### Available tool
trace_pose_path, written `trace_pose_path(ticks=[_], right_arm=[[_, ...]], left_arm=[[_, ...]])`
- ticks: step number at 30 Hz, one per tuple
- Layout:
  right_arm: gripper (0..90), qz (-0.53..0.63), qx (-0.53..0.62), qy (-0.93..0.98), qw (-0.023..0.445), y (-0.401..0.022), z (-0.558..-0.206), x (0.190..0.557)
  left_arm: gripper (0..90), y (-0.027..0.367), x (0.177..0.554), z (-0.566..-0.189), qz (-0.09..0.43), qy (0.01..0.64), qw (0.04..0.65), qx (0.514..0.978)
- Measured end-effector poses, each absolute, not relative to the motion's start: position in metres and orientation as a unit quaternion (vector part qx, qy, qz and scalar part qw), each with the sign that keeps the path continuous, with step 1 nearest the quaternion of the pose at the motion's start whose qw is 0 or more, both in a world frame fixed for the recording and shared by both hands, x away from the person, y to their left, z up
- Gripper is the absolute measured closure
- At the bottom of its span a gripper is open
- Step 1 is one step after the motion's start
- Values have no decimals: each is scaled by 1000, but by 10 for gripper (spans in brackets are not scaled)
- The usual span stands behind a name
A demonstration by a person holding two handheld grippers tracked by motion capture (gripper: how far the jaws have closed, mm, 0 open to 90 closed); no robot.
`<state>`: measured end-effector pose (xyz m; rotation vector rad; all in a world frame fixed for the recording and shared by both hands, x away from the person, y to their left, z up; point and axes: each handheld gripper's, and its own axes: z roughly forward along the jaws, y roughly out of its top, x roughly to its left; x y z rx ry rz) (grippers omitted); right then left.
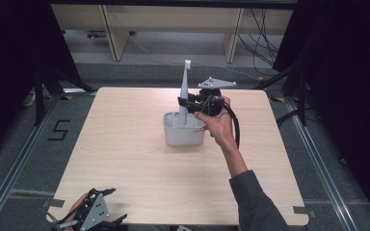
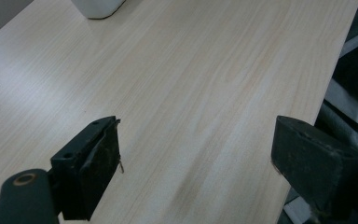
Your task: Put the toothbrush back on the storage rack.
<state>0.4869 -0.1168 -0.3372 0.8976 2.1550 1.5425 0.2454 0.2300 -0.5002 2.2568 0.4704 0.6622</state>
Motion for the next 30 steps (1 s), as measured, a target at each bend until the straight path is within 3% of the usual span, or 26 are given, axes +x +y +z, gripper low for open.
trace_pose_path(ticks=[30], right_arm=[[667, 495, 356, 770, 190, -91, -388, 518]], left_arm=[[149, 230, 244, -500, 253, 186, 369, 875]])
